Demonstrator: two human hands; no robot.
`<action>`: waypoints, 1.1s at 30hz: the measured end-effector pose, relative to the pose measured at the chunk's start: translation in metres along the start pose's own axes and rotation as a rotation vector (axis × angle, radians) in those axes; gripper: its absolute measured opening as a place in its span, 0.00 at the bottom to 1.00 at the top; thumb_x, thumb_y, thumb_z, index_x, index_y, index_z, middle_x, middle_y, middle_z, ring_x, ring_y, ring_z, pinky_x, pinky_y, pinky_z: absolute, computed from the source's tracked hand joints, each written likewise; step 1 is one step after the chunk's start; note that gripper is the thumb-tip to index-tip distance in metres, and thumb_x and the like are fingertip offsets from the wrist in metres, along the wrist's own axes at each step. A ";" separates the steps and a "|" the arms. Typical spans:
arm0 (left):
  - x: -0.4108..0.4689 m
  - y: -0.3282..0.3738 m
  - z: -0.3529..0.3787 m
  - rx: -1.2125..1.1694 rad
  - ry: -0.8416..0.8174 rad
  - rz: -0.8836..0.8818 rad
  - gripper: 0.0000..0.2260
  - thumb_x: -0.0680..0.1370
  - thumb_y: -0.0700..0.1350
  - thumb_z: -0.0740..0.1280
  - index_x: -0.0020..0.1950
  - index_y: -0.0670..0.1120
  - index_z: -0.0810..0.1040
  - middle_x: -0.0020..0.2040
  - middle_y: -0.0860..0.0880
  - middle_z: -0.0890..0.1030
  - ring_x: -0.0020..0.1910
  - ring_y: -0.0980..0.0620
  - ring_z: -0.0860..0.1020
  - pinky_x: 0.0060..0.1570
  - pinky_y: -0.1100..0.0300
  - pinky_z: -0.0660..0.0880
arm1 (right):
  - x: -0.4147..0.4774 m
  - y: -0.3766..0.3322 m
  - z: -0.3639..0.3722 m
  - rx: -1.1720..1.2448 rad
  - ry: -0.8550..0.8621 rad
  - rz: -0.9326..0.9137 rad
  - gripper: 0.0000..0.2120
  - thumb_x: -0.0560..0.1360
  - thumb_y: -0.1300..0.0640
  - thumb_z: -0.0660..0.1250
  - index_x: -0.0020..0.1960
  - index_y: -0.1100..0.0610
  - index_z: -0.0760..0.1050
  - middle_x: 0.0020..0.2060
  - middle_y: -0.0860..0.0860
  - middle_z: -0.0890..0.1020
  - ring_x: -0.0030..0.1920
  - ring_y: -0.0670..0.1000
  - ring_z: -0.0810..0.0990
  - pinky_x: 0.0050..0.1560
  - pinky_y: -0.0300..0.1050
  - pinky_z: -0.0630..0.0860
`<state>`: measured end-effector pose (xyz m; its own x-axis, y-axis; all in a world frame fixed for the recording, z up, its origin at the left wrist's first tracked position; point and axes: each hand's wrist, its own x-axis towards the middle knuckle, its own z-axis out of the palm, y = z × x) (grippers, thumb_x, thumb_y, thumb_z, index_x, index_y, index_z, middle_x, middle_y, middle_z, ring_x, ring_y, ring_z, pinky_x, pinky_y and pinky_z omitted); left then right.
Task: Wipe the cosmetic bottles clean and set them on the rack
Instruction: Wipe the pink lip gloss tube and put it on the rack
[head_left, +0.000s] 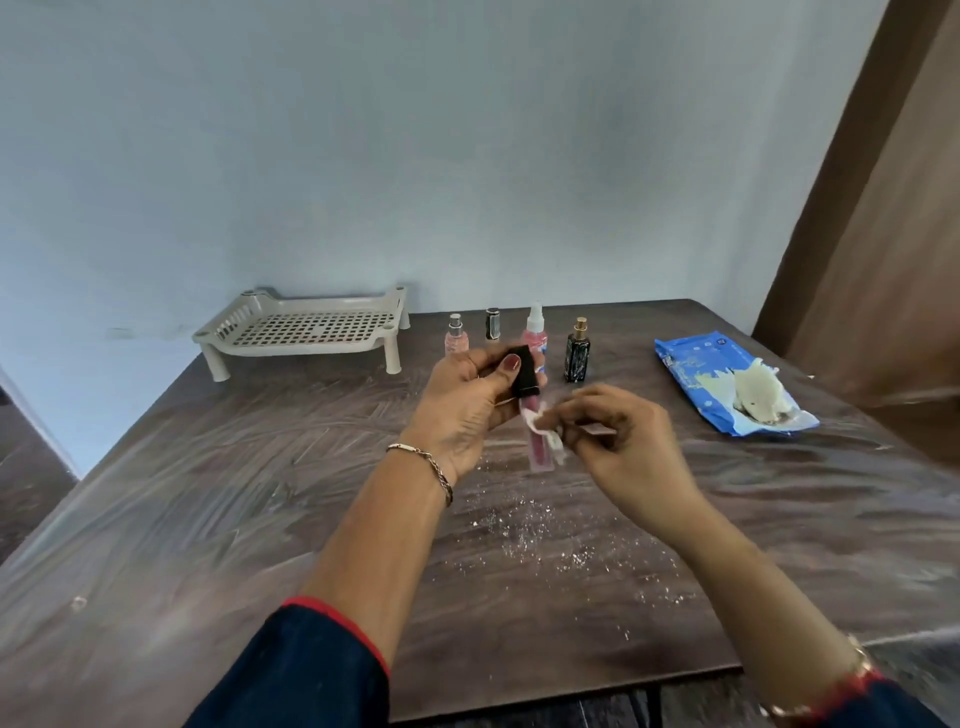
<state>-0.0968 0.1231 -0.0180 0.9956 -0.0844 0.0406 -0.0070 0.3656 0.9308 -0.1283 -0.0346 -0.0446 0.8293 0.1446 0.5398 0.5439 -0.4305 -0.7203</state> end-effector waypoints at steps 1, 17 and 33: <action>-0.004 0.000 0.001 0.001 -0.018 -0.001 0.08 0.78 0.33 0.62 0.49 0.40 0.80 0.45 0.43 0.83 0.42 0.50 0.82 0.44 0.56 0.81 | 0.004 -0.001 0.003 0.009 0.017 0.021 0.15 0.71 0.72 0.69 0.43 0.52 0.83 0.44 0.41 0.83 0.45 0.42 0.82 0.46 0.32 0.77; -0.035 0.001 -0.001 -0.441 -0.009 -0.119 0.13 0.79 0.33 0.59 0.64 0.36 0.73 0.53 0.39 0.80 0.51 0.45 0.78 0.46 0.53 0.79 | -0.048 -0.029 0.018 -0.095 0.137 -0.029 0.13 0.71 0.71 0.69 0.47 0.55 0.83 0.45 0.46 0.83 0.46 0.42 0.81 0.49 0.36 0.79; -0.050 -0.009 0.006 -0.427 -0.060 -0.086 0.09 0.79 0.38 0.62 0.56 0.37 0.78 0.48 0.43 0.81 0.45 0.49 0.80 0.41 0.60 0.80 | -0.013 -0.051 0.022 -0.129 0.235 -0.061 0.11 0.73 0.68 0.67 0.48 0.56 0.83 0.47 0.47 0.82 0.51 0.46 0.80 0.56 0.45 0.78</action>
<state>-0.1468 0.1179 -0.0264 0.9836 -0.1802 0.0023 0.1273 0.7040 0.6987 -0.1646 0.0056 -0.0246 0.7348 -0.0308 0.6776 0.5583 -0.5398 -0.6300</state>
